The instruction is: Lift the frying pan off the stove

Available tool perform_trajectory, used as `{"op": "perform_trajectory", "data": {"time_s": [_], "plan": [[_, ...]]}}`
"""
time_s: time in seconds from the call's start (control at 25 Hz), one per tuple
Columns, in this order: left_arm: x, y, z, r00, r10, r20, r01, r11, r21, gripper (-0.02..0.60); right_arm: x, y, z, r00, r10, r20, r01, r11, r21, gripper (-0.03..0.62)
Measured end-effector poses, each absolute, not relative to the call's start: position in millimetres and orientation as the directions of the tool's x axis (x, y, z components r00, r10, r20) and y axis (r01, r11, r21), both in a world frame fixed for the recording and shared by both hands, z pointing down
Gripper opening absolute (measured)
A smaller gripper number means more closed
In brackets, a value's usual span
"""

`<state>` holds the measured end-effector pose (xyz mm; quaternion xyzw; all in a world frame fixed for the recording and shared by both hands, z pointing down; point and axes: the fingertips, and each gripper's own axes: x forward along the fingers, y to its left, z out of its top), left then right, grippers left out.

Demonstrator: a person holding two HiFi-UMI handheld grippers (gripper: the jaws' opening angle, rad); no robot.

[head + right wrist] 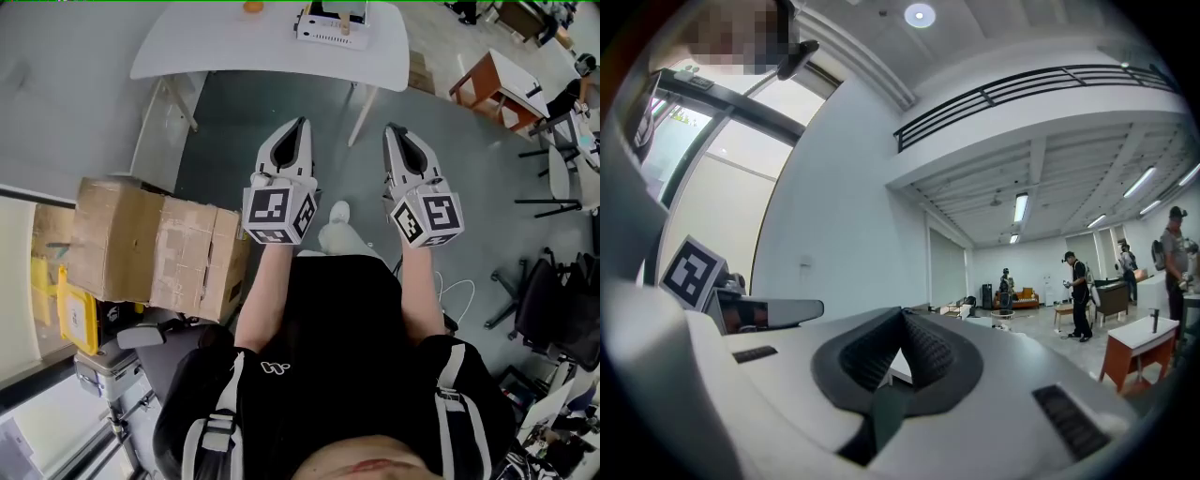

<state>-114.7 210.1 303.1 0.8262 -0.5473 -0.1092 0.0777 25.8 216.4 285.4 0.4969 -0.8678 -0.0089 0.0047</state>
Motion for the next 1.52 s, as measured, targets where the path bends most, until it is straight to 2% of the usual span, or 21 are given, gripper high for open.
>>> {"op": "perform_trajectory", "data": {"time_s": [0.56,1.24,1.52], "plan": [[-114,124,301,0.366,-0.926,-0.097,-0.903,-0.378,0.203,-0.008,38,124,295,-0.512,-0.857,-0.057,-0.856,0.514,-0.045,0.002],[-76,-94,319,0.371,-0.929,-0.017,-0.905,-0.366,0.216,-0.008,71,-113,314,-0.561,-0.827,-0.022,-0.821,0.560,-0.110,0.002],[-64,-156,350,0.362,-0.932,0.034,-0.908,-0.344,0.241,-0.008,84,-185,334,-0.599,-0.800,-0.005,-0.794,0.596,-0.121,0.002]]}}
